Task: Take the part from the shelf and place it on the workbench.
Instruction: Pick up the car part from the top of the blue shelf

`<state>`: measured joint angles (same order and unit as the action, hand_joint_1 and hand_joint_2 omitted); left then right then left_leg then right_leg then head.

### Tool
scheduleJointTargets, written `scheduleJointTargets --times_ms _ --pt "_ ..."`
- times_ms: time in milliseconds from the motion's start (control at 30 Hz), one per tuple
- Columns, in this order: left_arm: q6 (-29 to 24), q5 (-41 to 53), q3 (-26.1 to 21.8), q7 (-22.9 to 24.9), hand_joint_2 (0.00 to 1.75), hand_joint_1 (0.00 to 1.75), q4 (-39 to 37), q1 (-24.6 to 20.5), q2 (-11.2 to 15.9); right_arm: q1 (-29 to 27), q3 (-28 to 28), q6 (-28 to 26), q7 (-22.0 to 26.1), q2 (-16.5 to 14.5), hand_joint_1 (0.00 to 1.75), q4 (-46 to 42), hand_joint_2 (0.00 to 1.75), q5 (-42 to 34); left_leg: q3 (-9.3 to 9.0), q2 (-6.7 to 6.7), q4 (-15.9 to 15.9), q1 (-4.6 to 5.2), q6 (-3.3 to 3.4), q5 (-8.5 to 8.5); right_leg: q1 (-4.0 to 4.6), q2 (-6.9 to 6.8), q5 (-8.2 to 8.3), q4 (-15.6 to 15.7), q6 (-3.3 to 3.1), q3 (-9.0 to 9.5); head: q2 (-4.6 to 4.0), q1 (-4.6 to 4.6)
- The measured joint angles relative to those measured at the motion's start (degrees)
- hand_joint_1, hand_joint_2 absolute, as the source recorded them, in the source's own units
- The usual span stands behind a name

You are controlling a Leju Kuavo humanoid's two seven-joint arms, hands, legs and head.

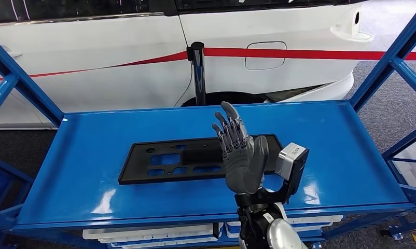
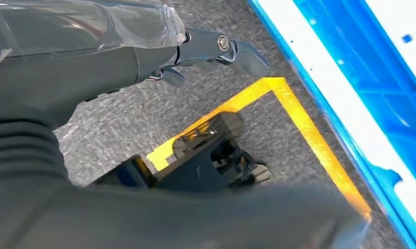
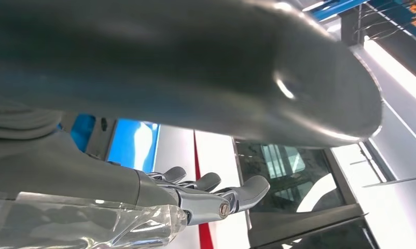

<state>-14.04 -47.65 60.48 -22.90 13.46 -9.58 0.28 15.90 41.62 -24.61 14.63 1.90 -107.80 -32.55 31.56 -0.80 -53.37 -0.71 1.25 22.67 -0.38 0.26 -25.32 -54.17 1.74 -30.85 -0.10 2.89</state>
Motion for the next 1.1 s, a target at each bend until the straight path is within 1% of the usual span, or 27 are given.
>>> scheduleJointTargets --times_ms 100,200,300,333,433,567,700,833,1000,1100 --pt "-0.58 0.22 -0.07 1.75 1.75 0.00 0.00 0.04 0.04 -0.01 -0.02 0.03 0.20 0.09 0.00 -0.59 0.00 -0.03 0.00 0.00 0.00 0.00 0.00 0.00 0.00 0.00 0.00 0.00 0.00 0.00 -0.01 0.00" --pt "-0.83 0.43 -0.29 2.11 1.75 0.00 0.00 0.02 0.12 0.02 -0.03 0.03 0.32 0.09 0.00 -0.87 0.00 -0.03 0.00 0.00 0.00 0.00 0.00 0.00 0.00 0.00 0.00 0.00 0.00 0.00 -0.01 0.00" --pt "-0.95 0.60 -0.49 2.11 0.44 0.00 0.00 -0.08 0.23 0.07 -0.16 0.01 0.32 0.09 0.00 -0.99 0.00 -0.13 -0.01 0.00 0.00 0.00 0.00 0.00 0.00 0.00 0.00 0.00 0.00 0.00 0.01 0.00" --pt "-1.00 0.68 -0.54 2.15 0.44 0.00 0.00 -0.10 0.27 0.07 -0.26 0.00 0.32 0.09 0.00 -1.00 0.00 -0.23 -0.01 0.00 0.00 0.00 0.00 0.00 0.00 0.00 0.00 0.00 0.00 0.00 0.00 0.00" --pt "-1.34 1.04 -0.72 3.00 1.75 0.00 0.00 -0.11 0.34 0.08 -0.53 -0.19 0.10 0.11 0.00 -1.07 0.00 -0.71 -0.01 0.00 0.00 0.00 0.00 0.00 0.00 0.00 0.00 0.00 0.00 0.00 0.00 0.00" --pt "-1.45 1.25 -0.81 4.90 1.75 0.00 0.00 0.19 0.50 -0.18 -0.88 -0.83 -0.28 0.30 0.00 -1.47 0.00 -1.21 0.00 0.00 0.00 0.00 0.00 0.00 0.00 0.00 0.00 0.00 0.00 0.00 0.00 0.00" --pt "-1.45 1.29 -0.81 5.40 1.75 0.00 0.00 0.93 0.66 -0.78 -1.15 -0.96 -0.40 0.64 0.00 -1.74 0.00 -1.75 0.00 0.00 0.00 0.00 0.00 0.00 0.00 0.00 0.00 0.00 0.00 -0.01 -0.01 0.00" --pt "-1.46 1.31 -0.81 5.44 0.00 0.00 0.00 1.18 0.78 -1.05 -1.45 -0.86 -0.46 0.87 0.00 -1.95 0.00 -1.77 0.00 0.00 0.00 0.00 0.00 0.00 0.00 0.00 0.00 0.00 0.00 -0.01 0.00 0.00" --pt "-1.70 1.19 -0.83 5.80 0.00 0.00 0.00 1.16 0.79 -1.11 -1.51 -0.38 -0.46 1.00 0.00 -1.95 0.00 -1.90 -0.01 0.00 0.00 0.00 0.00 0.00 0.00 0.00 0.00 0.00 0.00 0.00 0.01 0.00" --pt "-2.33 1.08 -0.85 7.02 0.00 0.00 0.00 1.13 0.79 -1.11 -1.52 0.08 -0.46 1.02 0.00 -1.95 0.00 -2.01 0.00 0.00 0.00 0.00 0.00 0.00 0.00 0.00 0.00 0.00 0.00 0.00 0.01 0.00"
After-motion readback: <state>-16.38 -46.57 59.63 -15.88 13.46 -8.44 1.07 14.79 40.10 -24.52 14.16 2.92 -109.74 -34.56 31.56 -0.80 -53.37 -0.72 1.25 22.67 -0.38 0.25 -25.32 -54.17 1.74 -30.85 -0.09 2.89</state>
